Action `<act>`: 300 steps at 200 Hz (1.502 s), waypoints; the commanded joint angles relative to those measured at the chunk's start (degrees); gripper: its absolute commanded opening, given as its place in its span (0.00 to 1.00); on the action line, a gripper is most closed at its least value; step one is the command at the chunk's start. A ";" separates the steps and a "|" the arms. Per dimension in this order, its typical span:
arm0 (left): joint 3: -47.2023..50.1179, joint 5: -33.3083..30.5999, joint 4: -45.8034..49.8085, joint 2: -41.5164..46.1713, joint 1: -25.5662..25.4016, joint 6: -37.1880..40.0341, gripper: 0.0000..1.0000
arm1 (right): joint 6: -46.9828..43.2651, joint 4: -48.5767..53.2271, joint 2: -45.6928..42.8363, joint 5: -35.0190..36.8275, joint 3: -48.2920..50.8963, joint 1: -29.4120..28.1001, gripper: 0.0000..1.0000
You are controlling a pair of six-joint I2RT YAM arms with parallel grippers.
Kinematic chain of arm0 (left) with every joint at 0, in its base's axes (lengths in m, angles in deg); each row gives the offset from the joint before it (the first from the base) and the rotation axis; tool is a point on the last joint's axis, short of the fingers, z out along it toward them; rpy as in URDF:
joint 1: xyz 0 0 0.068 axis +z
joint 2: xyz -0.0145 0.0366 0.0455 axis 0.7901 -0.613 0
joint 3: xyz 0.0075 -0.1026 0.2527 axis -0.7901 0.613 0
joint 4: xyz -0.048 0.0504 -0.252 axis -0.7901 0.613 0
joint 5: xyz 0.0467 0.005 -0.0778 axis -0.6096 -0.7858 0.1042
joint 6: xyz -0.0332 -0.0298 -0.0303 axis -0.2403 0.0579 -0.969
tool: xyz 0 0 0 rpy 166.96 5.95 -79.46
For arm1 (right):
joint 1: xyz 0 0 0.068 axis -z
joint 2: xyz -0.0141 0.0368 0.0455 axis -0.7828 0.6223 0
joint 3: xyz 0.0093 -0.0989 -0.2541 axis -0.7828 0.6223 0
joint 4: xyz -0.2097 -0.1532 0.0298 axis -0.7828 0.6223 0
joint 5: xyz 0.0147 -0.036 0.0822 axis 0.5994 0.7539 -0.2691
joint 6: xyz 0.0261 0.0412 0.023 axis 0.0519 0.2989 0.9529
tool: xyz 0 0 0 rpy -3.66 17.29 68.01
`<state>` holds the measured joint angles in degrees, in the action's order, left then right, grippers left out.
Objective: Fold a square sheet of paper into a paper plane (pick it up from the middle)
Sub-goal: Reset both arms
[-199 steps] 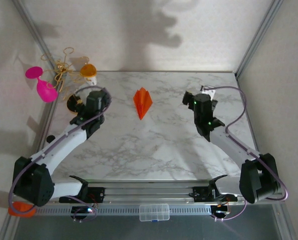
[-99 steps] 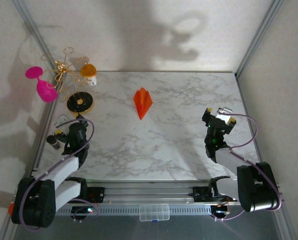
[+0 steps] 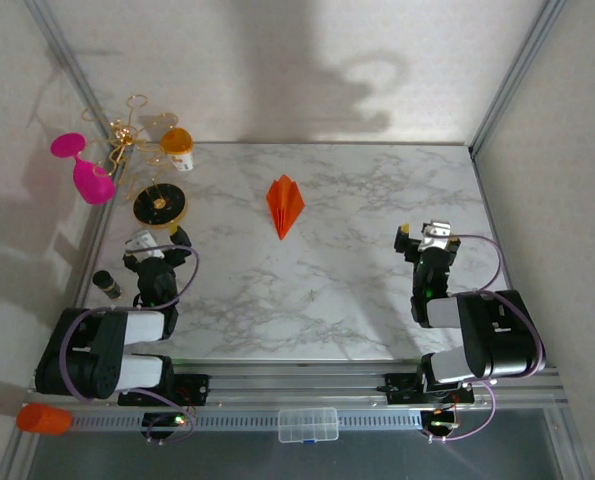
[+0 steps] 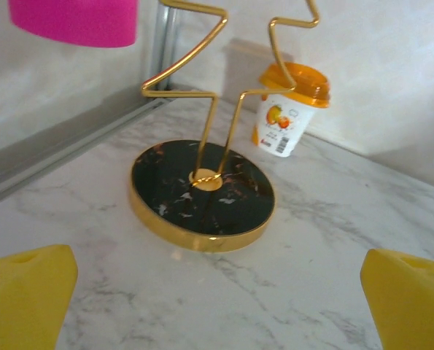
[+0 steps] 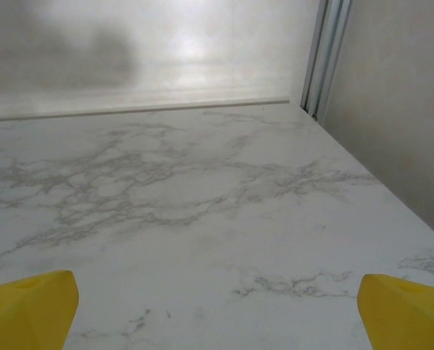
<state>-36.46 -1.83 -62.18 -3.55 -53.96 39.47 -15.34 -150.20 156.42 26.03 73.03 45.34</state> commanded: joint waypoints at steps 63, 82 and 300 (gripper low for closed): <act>-1.00 7.03 -9.96 -7.82 0.97 2.65 0.99 | -0.12 -11.78 6.42 -10.29 1.22 3.54 0.99; -1.02 7.03 -10.06 -7.81 0.95 2.73 0.99 | 0.13 -11.01 6.47 -10.29 0.77 3.63 0.99; -4.04 1.05 -8.16 -11.79 -2.61 5.22 0.99 | 0.77 -9.40 6.46 -11.78 -0.05 4.60 0.99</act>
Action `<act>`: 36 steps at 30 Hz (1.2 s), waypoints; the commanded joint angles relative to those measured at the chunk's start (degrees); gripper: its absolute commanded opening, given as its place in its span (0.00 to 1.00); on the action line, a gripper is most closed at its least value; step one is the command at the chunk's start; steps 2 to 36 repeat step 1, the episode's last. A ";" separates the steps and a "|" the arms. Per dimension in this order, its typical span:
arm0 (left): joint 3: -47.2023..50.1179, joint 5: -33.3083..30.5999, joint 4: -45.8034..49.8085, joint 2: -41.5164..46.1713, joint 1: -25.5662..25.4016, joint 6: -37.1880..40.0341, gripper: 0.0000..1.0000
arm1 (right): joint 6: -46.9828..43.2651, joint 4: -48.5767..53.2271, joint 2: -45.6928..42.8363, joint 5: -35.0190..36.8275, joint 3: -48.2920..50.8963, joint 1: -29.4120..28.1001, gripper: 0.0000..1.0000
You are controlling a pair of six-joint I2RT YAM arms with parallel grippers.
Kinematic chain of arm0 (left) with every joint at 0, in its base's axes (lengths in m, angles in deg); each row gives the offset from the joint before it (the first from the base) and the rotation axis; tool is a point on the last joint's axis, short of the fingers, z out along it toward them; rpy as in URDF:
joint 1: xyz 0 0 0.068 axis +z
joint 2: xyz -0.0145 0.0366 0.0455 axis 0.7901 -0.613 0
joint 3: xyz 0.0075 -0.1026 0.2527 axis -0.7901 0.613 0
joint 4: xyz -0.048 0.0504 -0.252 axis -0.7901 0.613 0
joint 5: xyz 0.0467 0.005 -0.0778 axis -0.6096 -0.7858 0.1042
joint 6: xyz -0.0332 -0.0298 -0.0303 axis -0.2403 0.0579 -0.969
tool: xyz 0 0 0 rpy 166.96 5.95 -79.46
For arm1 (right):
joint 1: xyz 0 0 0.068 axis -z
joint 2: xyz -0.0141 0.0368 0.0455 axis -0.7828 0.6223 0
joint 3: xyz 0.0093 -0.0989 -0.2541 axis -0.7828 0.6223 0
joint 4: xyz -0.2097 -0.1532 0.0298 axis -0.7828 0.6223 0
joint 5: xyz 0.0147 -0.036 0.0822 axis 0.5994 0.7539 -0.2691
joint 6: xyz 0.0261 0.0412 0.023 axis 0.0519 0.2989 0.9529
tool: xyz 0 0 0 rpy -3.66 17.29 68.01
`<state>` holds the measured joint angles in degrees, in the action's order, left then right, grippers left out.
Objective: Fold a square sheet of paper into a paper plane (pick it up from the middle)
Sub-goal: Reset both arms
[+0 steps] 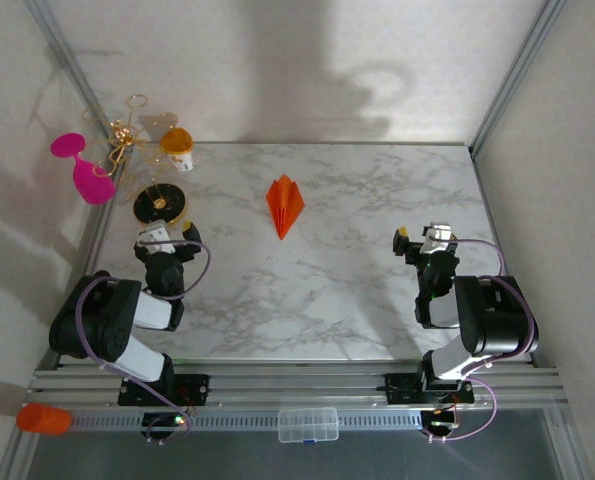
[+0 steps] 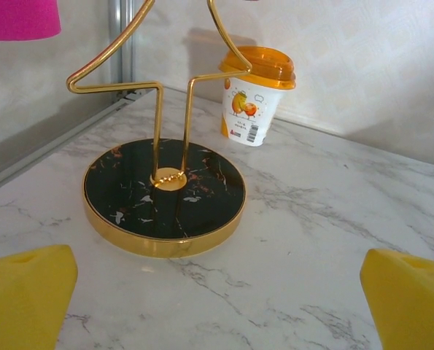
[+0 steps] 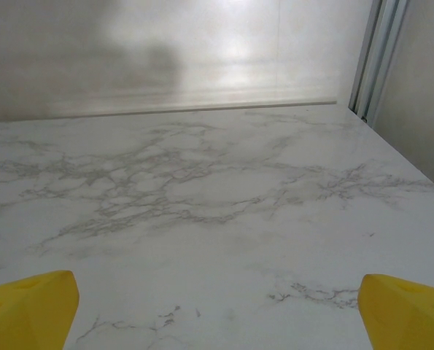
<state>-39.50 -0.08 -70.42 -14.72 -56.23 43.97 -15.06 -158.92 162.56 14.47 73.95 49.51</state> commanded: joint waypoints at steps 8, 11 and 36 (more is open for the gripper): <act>-0.98 -0.70 0.08 -0.58 -0.31 0.72 0.99 | 0.48 -0.71 0.30 -0.22 -0.97 0.42 0.99; -0.98 -0.70 0.08 -0.58 -0.31 0.72 0.99 | 0.48 -0.71 0.30 -0.22 -0.97 0.42 0.99; -0.98 -0.70 0.08 -0.58 -0.31 0.72 0.99 | 0.48 -0.71 0.30 -0.22 -0.97 0.42 0.99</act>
